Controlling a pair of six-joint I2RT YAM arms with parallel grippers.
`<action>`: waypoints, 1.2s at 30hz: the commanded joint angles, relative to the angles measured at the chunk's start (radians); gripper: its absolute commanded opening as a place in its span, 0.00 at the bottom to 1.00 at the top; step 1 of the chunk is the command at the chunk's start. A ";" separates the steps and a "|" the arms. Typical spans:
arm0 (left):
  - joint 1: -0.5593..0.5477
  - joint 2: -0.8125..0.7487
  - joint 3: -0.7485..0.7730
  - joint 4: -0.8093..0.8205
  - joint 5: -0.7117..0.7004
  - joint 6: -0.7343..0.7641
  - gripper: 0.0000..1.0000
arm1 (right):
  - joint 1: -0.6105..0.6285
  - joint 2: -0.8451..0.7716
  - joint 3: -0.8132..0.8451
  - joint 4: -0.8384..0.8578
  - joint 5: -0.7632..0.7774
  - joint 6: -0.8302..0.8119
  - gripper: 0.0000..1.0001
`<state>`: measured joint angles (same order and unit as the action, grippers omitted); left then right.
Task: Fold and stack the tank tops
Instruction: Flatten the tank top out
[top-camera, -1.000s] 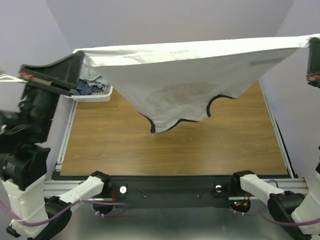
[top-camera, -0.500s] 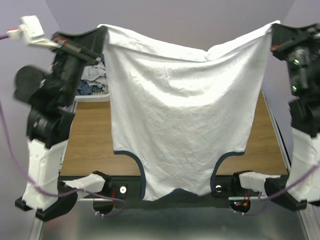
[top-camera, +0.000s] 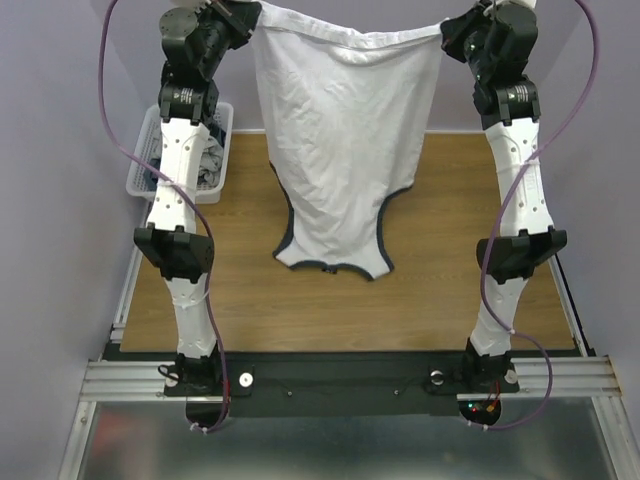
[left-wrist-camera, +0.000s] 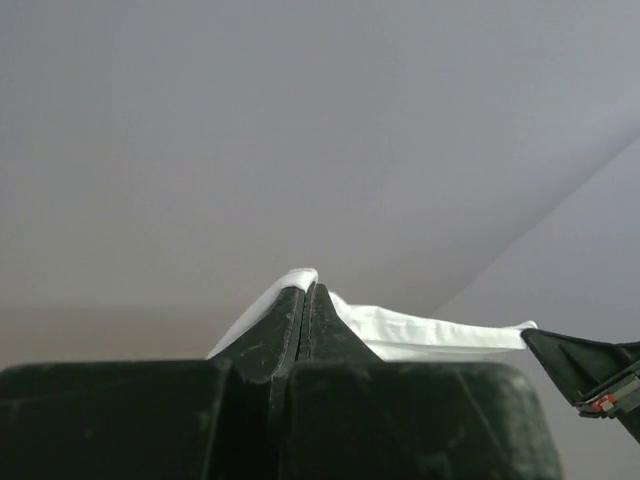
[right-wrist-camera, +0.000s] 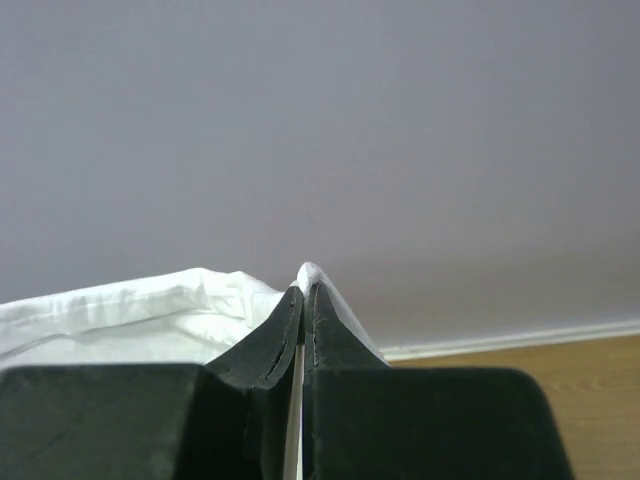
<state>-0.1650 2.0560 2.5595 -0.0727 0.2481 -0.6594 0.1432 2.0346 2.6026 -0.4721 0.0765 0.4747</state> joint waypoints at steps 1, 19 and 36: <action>0.081 -0.143 -0.028 0.385 0.152 -0.092 0.00 | -0.016 -0.141 0.007 0.338 0.026 -0.030 0.01; 0.167 -0.575 -1.213 0.629 0.232 -0.207 0.00 | -0.039 -0.617 -1.068 0.412 0.120 0.041 0.01; 0.044 -1.083 -2.208 0.246 0.166 -0.252 0.00 | -0.051 -0.927 -2.009 0.138 -0.101 0.260 0.01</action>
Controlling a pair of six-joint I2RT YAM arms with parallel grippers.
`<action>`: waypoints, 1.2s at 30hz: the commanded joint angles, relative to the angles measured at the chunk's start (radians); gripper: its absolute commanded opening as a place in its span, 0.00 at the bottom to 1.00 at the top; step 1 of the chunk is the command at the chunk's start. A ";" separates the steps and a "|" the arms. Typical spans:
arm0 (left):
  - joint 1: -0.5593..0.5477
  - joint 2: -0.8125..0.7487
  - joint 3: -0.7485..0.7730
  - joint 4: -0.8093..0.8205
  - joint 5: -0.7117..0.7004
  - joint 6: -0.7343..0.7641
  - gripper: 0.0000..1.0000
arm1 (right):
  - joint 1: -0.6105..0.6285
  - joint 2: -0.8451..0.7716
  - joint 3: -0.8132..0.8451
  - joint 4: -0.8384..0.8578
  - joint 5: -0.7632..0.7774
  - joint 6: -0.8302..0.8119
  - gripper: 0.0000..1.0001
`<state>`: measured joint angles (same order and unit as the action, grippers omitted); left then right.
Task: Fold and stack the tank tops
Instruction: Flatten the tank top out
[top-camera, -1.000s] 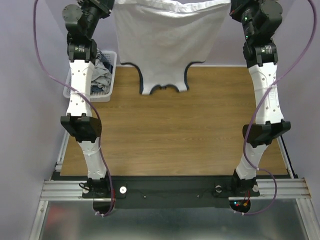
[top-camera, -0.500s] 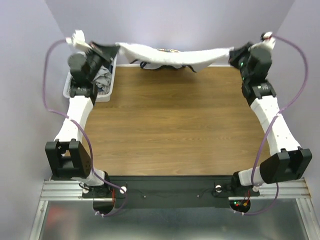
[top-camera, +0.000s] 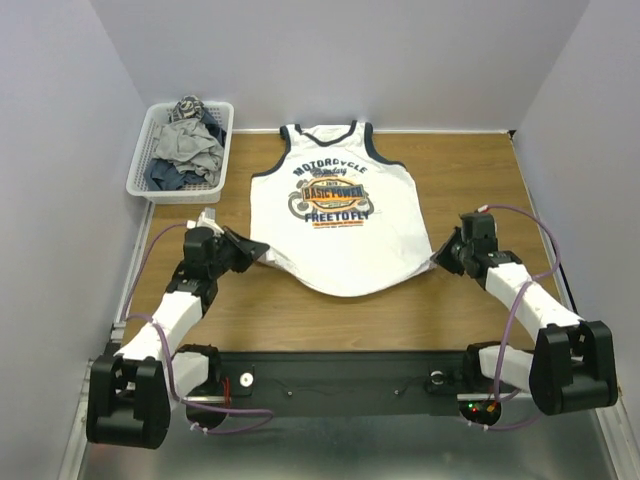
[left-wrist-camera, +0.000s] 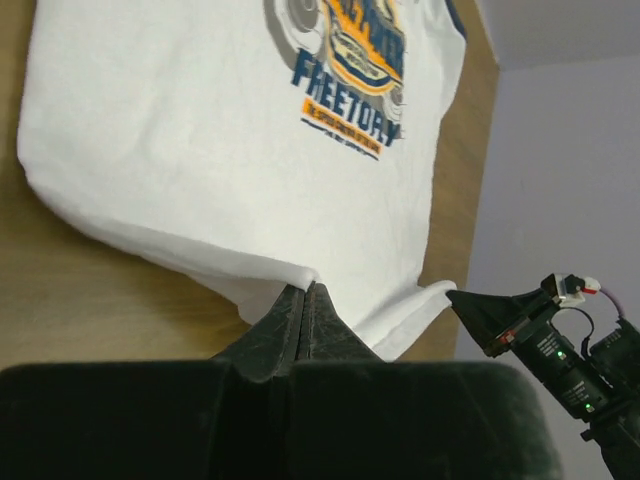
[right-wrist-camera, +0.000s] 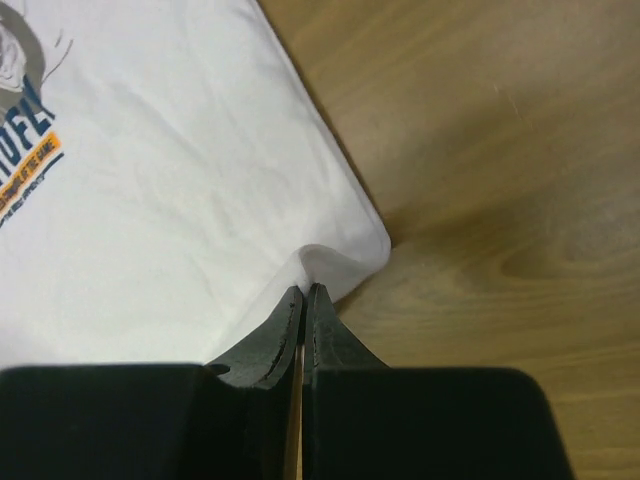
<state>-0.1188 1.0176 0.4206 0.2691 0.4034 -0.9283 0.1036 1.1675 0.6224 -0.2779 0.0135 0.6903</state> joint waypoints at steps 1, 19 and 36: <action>-0.002 -0.075 -0.084 -0.116 0.009 0.020 0.00 | -0.013 -0.074 -0.055 -0.070 -0.026 0.048 0.02; -0.062 -0.252 -0.111 -0.387 -0.009 0.071 0.12 | -0.038 -0.252 -0.046 -0.254 0.056 0.101 0.39; -0.064 -0.261 0.230 -0.588 -0.112 0.151 0.43 | 0.061 -0.108 0.039 -0.074 -0.076 0.081 0.46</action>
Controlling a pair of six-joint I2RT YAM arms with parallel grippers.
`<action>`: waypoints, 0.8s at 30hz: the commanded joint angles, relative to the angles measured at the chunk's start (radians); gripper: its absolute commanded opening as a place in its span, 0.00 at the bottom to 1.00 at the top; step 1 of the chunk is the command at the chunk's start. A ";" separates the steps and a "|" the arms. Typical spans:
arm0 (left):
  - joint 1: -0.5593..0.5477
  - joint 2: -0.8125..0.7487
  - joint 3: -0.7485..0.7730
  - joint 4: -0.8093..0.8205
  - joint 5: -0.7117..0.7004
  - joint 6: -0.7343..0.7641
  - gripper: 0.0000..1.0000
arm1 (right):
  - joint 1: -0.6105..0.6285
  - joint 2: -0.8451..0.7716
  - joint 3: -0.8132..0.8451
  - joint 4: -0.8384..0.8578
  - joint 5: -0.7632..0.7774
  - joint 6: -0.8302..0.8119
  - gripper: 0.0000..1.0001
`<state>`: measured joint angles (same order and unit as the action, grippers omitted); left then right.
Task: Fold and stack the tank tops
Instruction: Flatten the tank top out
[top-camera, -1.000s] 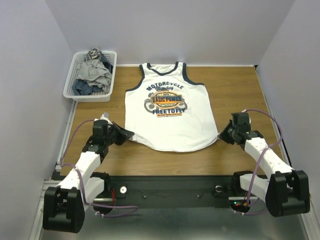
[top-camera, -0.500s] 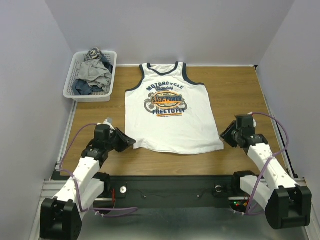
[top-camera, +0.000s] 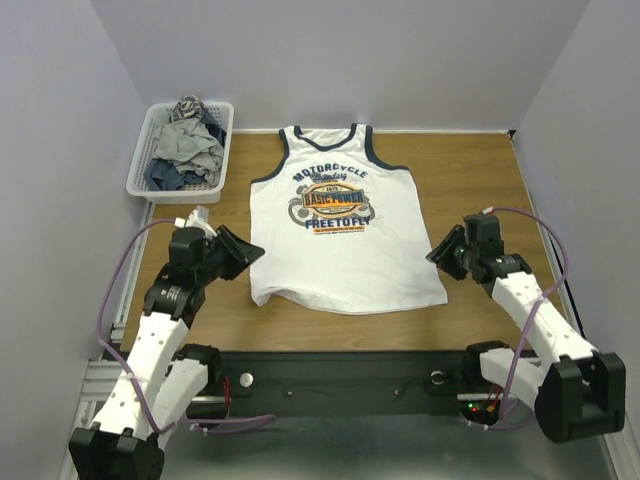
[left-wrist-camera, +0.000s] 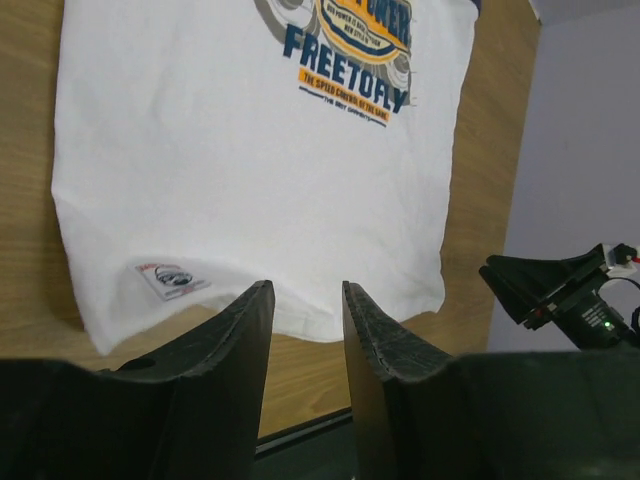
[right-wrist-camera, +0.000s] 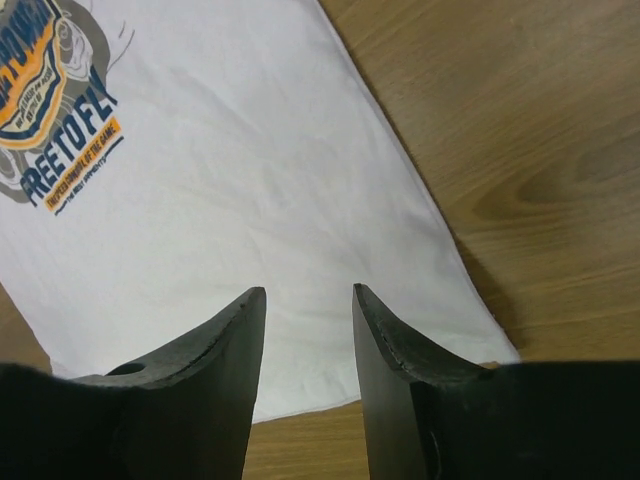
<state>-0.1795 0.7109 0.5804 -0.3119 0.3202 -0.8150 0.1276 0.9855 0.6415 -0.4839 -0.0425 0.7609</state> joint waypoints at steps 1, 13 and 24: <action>-0.005 0.064 0.075 0.005 -0.027 0.030 0.43 | 0.041 0.096 0.020 0.148 -0.005 0.014 0.46; -0.092 0.568 0.067 0.413 -0.070 -0.010 0.28 | 0.040 0.467 0.148 0.263 0.162 0.041 0.47; -0.156 0.923 0.193 0.516 -0.118 -0.042 0.25 | -0.034 0.689 0.287 0.275 0.167 0.031 0.47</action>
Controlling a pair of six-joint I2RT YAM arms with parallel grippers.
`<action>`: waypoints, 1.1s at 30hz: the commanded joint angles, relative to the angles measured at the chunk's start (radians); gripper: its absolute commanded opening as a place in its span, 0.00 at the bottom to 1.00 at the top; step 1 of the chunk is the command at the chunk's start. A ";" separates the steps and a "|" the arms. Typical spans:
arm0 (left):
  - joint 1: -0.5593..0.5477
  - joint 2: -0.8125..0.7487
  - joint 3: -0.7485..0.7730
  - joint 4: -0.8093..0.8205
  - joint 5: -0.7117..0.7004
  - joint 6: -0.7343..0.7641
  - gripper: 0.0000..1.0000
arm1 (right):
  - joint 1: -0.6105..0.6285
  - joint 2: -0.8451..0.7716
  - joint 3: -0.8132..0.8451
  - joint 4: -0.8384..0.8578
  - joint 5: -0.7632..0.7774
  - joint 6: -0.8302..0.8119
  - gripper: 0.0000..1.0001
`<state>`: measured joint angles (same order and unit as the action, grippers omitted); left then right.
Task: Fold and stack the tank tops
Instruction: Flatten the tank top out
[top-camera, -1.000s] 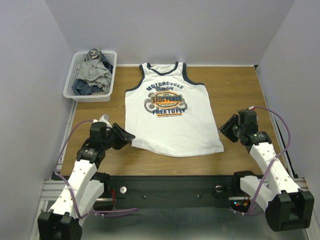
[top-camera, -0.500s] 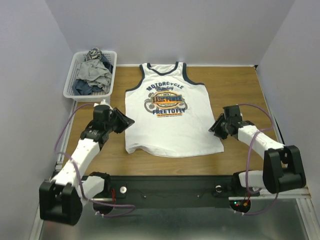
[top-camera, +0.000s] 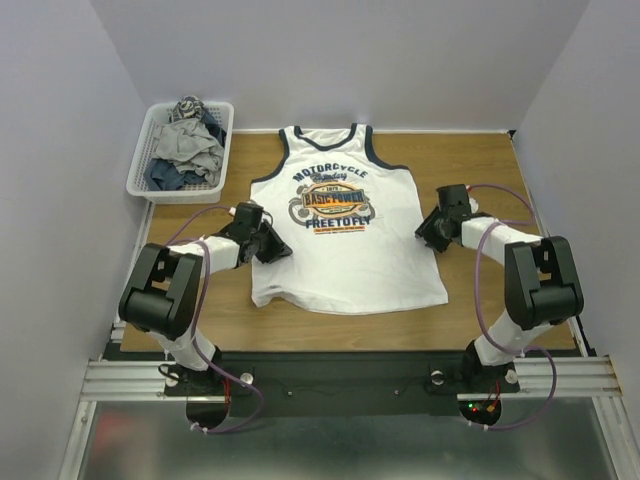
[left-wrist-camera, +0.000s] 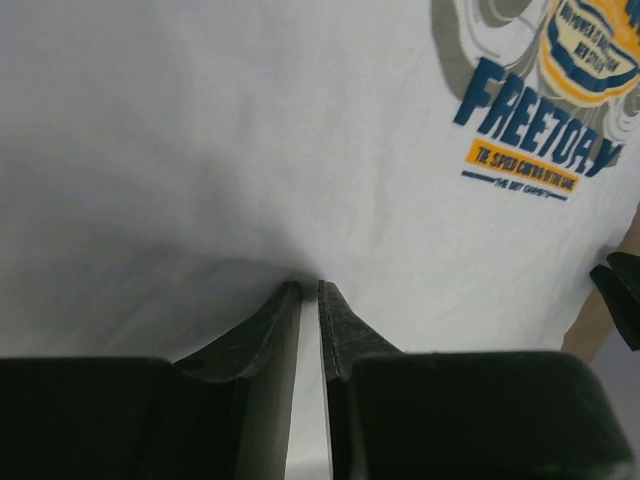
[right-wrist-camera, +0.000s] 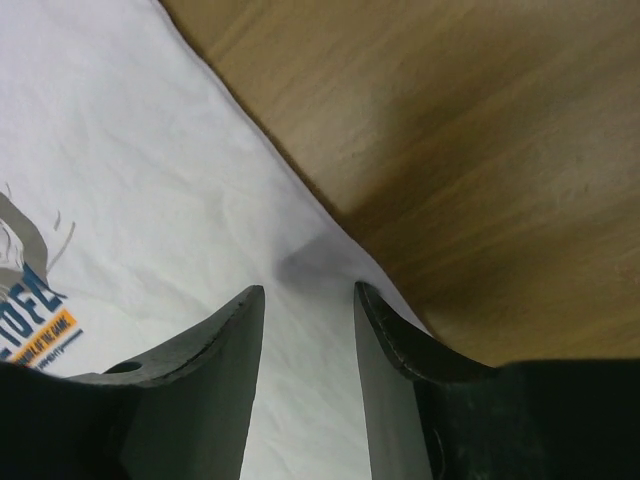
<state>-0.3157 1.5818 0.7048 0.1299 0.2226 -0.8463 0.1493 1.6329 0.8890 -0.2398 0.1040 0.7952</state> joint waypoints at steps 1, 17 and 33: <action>-0.026 0.088 0.090 0.079 -0.020 -0.016 0.25 | -0.068 0.056 0.054 0.030 0.010 -0.007 0.47; -0.157 0.141 0.123 0.088 -0.075 -0.114 0.25 | -0.275 0.107 0.154 0.027 -0.064 -0.063 0.47; -0.154 -0.144 0.071 0.031 -0.135 -0.076 0.36 | -0.027 -0.272 0.033 -0.068 0.014 -0.140 0.52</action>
<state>-0.4870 1.5036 0.6247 0.2478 0.1661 -0.9871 -0.0196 1.4326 0.8825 -0.2607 0.0723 0.6857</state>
